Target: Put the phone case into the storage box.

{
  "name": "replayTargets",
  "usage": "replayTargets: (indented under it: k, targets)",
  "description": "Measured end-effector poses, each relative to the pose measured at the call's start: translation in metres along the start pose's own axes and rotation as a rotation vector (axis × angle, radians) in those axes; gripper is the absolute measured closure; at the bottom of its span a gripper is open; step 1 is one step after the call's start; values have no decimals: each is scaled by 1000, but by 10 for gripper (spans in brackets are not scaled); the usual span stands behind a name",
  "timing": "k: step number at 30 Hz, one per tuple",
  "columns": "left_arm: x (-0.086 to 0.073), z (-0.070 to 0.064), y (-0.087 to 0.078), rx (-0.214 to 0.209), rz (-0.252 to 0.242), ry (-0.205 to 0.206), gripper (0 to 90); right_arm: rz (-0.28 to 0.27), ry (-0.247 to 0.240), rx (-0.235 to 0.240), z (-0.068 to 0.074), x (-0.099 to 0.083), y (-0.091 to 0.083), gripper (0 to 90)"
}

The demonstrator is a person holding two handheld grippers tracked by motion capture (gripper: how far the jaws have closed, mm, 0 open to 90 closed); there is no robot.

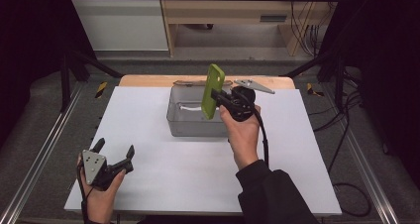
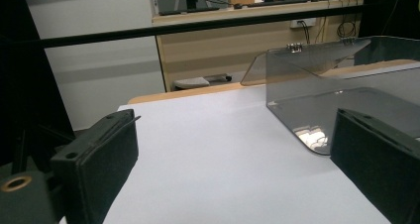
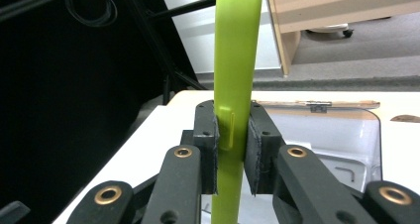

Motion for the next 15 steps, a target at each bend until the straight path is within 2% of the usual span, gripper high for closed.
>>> replayTargets:
  k: [4, 11, 15]
  targets:
    - [1, 6, 0, -19, -3, -9, 37, 21, -27, -14, -2, 1, 5, 778]
    - [-2, 17, -5, -57, 5, -26, 35, 40, -21, -20, -9, 5, 12, 778]
    - [-5, 18, -10, -92, 7, -31, 34, 74, -33, -22, -11, 5, 17, 778]
Point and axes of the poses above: each handheld gripper's, and its own axes: y roughly forward along the jaws, x roughly out of its top, z roughly to its left, the point moved 6 cm from there along y, roughly forward along the jaws, and after that the axes turned 10 degrees about -y, right-handed, at the moved point
